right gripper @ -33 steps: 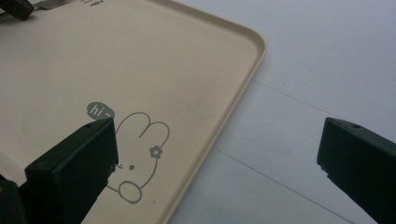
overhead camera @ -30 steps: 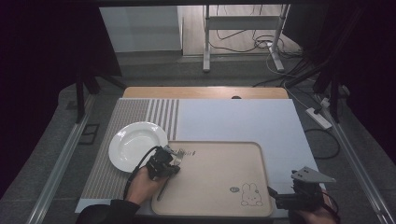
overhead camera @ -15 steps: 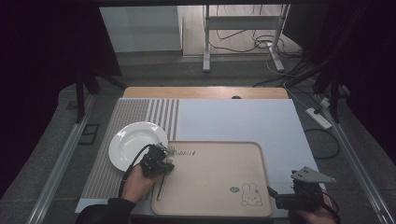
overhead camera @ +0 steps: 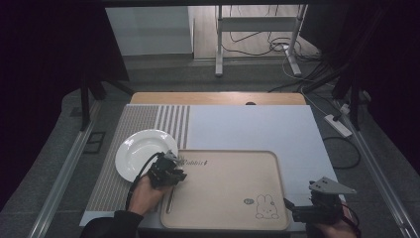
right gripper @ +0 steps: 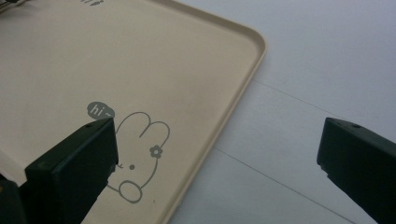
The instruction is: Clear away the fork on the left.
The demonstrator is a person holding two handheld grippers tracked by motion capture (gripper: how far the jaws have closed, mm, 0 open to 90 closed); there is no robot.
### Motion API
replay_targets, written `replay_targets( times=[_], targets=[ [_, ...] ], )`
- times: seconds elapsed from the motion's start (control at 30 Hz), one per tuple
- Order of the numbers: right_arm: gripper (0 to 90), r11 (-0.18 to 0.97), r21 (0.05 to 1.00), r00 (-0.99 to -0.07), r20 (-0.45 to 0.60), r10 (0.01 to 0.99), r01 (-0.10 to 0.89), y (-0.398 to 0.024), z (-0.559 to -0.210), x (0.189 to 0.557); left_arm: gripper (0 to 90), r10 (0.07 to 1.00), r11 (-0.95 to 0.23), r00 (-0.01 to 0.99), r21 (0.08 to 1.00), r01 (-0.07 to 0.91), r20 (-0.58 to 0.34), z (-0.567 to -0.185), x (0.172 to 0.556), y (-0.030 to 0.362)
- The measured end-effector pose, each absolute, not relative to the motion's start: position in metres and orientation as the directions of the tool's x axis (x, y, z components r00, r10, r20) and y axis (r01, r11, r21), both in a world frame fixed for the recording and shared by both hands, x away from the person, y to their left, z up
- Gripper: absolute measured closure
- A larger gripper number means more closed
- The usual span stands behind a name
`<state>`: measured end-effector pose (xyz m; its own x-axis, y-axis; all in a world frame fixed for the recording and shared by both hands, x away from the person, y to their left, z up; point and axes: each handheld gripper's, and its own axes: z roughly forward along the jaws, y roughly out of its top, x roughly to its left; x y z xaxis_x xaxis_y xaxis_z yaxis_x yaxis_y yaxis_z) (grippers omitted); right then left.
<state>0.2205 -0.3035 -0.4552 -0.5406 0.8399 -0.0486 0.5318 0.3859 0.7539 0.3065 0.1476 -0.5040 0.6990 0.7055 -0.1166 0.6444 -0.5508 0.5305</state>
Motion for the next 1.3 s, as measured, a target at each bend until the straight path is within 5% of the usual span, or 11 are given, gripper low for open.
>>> replay_targets(
  times=[0.67,1.0,1.3],
  targets=[
    [0.0,0.389,0.752,-0.541,-0.051,0.84,0.533,-0.303,-0.455,0.221,21.3,0.678,-0.448,0.713,0.667,0.595,-0.18,-0.499,0.308,0.163],
    [0.0,0.389,0.752,-0.543,-0.05,0.838,0.532,-0.303,-0.455,0.221,5.9,0.676,-0.425,0.711,0.686,0.591,-0.194,-0.494,0.309,0.164],
    [0.0,0.39,0.751,-0.544,-0.05,0.838,0.532,-0.303,-0.456,0.221,2.5,0.657,-0.411,0.724,0.705,0.578,-0.211,-0.488,0.305,0.171]
  ],
)
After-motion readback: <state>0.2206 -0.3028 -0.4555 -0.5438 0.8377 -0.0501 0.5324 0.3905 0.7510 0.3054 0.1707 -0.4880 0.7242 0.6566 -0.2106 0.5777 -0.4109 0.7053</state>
